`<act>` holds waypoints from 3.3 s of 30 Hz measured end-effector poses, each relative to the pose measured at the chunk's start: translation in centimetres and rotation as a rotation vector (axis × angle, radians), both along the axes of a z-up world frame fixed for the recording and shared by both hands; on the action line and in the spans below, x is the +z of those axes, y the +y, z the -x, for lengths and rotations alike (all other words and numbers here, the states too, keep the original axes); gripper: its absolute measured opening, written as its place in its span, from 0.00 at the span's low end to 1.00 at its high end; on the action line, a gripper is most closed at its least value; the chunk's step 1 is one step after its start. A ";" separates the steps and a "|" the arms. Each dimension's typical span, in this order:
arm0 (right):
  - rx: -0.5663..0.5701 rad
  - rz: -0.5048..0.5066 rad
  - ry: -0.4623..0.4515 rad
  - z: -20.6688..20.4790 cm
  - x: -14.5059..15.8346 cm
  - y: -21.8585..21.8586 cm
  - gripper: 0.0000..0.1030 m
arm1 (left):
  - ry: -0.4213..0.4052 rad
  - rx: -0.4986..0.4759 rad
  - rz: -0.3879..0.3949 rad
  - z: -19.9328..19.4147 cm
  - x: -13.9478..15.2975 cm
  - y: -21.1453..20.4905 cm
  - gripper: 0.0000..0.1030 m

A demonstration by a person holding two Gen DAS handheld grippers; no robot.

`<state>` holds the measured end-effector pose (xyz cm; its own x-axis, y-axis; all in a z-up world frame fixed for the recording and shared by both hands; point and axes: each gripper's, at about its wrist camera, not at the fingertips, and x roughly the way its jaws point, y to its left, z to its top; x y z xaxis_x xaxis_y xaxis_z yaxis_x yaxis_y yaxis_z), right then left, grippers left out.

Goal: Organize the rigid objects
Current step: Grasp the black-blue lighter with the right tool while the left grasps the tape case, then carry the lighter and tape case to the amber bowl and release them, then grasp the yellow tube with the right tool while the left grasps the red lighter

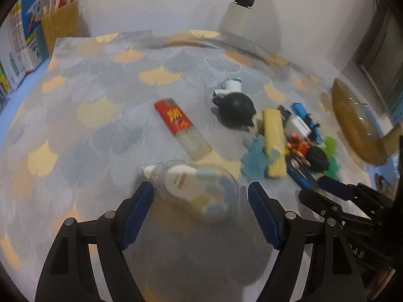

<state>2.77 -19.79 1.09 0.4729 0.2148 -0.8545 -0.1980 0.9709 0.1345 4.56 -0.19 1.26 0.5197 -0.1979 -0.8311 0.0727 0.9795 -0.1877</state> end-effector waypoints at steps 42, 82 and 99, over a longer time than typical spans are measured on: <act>0.039 0.082 -0.111 13.6 0.2 -0.2 0.22 | -0.118 -0.327 -0.170 13.3 0.6 -7.2 0.44; -0.555 -0.032 -0.246 5.7 13.7 -23.7 0.55 | -0.381 -0.364 0.072 0.6 16.9 -18.4 0.77; -0.165 0.021 -0.201 8.0 2.6 -4.9 0.58 | -0.264 -0.049 -0.215 7.1 5.1 -3.2 0.85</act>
